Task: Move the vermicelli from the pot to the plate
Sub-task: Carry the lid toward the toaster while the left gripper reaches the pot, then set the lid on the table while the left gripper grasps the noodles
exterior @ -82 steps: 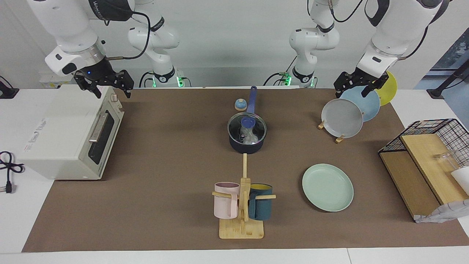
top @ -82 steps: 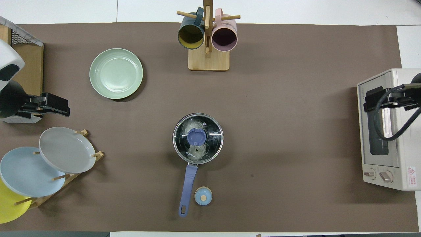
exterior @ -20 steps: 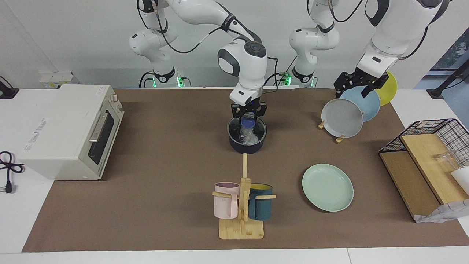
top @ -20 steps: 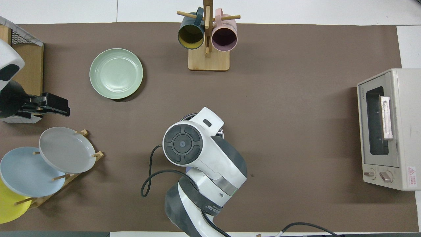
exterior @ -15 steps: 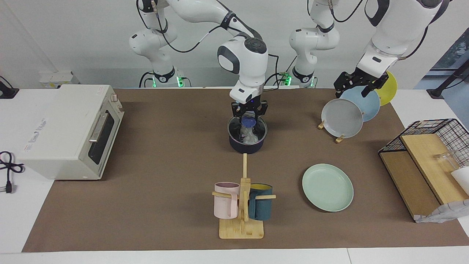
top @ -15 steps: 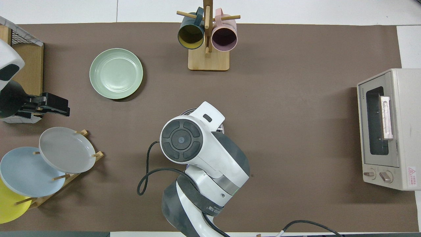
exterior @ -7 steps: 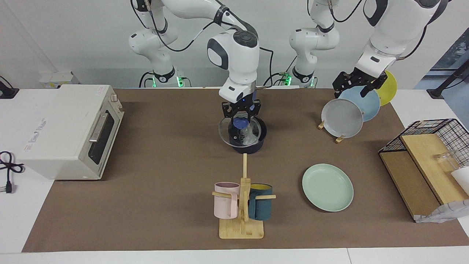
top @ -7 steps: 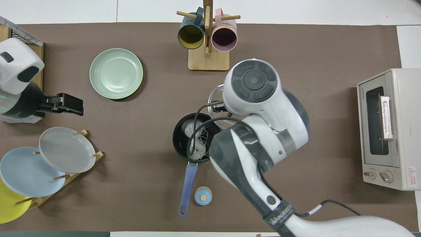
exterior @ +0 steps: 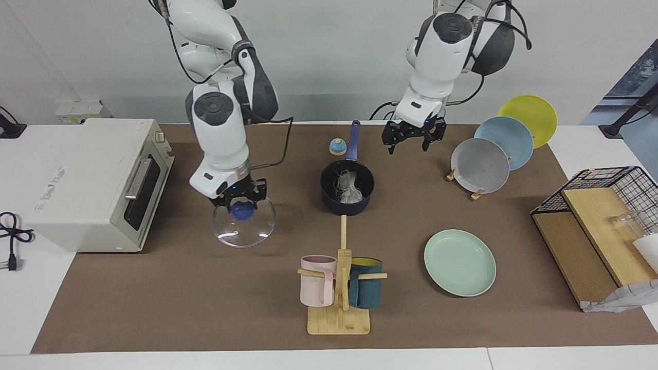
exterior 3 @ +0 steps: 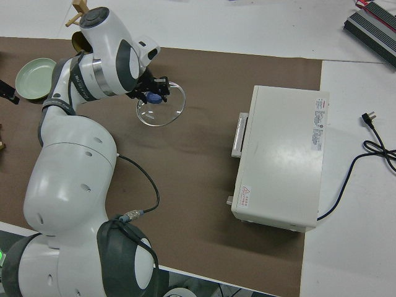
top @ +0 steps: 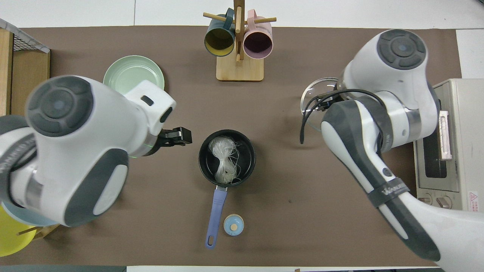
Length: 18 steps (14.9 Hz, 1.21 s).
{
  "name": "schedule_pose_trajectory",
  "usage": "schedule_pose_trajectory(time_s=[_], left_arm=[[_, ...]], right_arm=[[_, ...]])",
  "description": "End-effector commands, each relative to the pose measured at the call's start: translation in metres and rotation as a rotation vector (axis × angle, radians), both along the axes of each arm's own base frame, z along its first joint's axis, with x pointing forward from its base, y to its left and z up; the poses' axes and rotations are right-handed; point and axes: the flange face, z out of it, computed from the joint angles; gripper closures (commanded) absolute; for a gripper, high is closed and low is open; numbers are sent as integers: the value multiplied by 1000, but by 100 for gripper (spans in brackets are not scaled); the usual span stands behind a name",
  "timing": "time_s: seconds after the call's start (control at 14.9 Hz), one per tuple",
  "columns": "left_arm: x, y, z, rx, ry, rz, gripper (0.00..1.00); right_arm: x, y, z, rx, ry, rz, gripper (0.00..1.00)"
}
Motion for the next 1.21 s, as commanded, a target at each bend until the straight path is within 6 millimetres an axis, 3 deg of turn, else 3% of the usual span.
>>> schedule_pose_trajectory(time_s=[0.0, 0.2, 0.27, 0.34, 0.6, 0.74, 0.87, 0.94, 1.01, 1.14], left_arm=[[-2, -47, -50, -24, -5, 26, 0], [-14, -78, -96, -32, -10, -7, 0], [-18, -77, -110, -39, -19, 2, 0], [-23, -80, -118, -48, -31, -4, 0], [-35, -89, -143, -42, -22, -19, 0], [-41, -87, -157, -35, -14, -29, 0], [-48, -94, -171, -32, -9, -44, 0], [-51, -98, -176, -31, -7, -49, 0], [-50, -100, -183, -30, -4, -48, 0], [-51, -103, -191, -29, -2, -52, 0]], right_arm=[[-26, -49, -23, 8, -23, -16, 52], [-40, -62, -47, 10, -31, -29, 52], [-40, -67, -52, 10, -22, -38, 52], [-40, -79, -57, 10, -20, -59, 52], [-53, -87, -86, 15, -30, -40, 51], [-55, -86, -90, 15, -30, -41, 49], [-55, -83, -90, 16, -29, -41, 29], [-54, -82, -88, 15, -28, -43, 8], [-51, -82, -85, 15, -29, -46, 0], [-41, -82, -57, 13, -40, -48, 0]])
